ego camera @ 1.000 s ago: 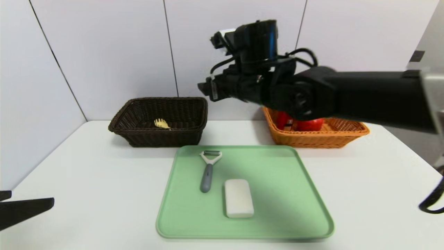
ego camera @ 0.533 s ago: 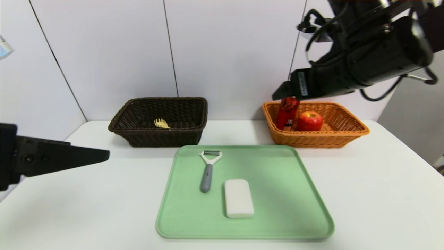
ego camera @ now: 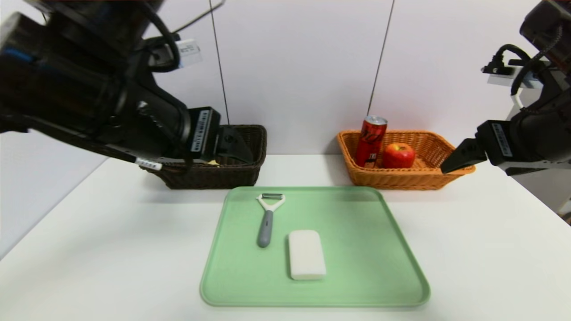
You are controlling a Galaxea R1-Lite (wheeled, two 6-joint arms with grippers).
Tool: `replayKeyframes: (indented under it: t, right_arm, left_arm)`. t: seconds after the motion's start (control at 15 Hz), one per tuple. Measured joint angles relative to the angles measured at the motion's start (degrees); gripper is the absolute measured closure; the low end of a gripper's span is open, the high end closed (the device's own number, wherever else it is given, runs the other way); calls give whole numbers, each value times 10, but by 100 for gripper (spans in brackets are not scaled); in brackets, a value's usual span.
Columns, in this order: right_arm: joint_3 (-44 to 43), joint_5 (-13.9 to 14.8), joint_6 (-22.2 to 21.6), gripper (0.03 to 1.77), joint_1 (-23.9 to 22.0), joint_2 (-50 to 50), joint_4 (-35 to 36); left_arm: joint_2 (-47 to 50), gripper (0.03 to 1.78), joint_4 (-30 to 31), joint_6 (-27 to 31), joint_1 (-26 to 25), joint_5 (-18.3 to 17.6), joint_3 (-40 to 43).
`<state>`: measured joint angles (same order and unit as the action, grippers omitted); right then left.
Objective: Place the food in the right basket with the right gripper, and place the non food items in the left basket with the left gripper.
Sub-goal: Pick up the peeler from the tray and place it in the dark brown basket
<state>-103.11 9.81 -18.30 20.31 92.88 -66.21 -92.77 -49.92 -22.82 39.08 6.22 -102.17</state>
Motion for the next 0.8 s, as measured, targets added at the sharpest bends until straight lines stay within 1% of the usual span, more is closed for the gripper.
replayKeyframes:
  t: [0.13, 0.27, 0.47, 0.67, 0.8]
  right_arm:
    - [31, 0, -1, 11, -25, -21, 1]
    - [49, 0, -14, 11, -37, -36, 3]
    - [57, -3, -44, 11, -41, -45, 3]
    - [69, -8, -46, 10, -42, -49, 3]
    - [75, -14, -41, 10, -53, -46, 4]
  left_arm:
    - [-68, 12, -44, -11, 16, 10, -61]
    - [-125, 12, -69, -15, 24, 13, -90]
    - [-194, 12, -66, -31, 27, 13, -100]
    - [-250, 12, -62, -30, 27, 11, -102]
    - [-277, 12, -61, -16, 25, 11, -102]
